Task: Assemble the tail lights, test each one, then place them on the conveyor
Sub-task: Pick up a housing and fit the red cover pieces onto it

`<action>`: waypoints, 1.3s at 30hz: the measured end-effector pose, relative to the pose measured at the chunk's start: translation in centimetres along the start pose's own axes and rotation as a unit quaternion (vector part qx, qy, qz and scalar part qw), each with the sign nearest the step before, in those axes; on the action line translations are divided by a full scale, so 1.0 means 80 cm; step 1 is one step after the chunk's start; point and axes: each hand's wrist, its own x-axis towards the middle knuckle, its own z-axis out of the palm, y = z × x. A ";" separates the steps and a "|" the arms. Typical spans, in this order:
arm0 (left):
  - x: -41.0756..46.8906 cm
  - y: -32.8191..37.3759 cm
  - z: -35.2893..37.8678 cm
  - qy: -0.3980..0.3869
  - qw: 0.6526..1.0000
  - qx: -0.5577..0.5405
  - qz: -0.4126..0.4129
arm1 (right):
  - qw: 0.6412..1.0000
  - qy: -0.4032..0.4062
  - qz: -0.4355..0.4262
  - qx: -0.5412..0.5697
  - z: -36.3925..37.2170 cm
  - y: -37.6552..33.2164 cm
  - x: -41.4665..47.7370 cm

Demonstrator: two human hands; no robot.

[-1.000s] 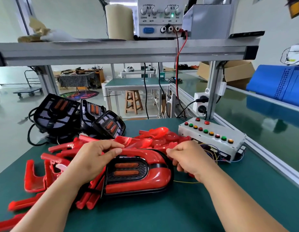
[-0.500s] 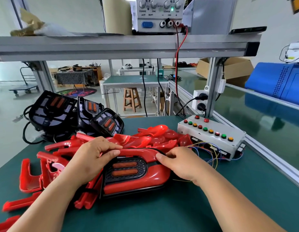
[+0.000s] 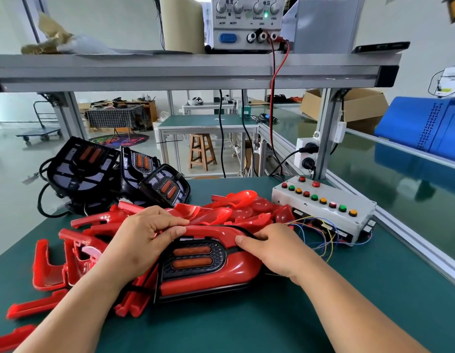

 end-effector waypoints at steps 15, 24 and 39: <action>-0.009 0.016 -0.017 0.122 0.991 -0.043 0.033 | 0.965 0.124 -0.094 0.211 -0.026 -0.013 -0.003; -0.006 0.013 -0.016 0.144 0.987 -0.064 -0.009 | 0.976 0.210 -0.054 -0.019 -0.065 0.000 0.000; 0.001 -0.002 0.000 0.003 0.999 -0.041 -0.029 | 0.994 -0.011 -0.107 0.008 -0.013 0.002 0.001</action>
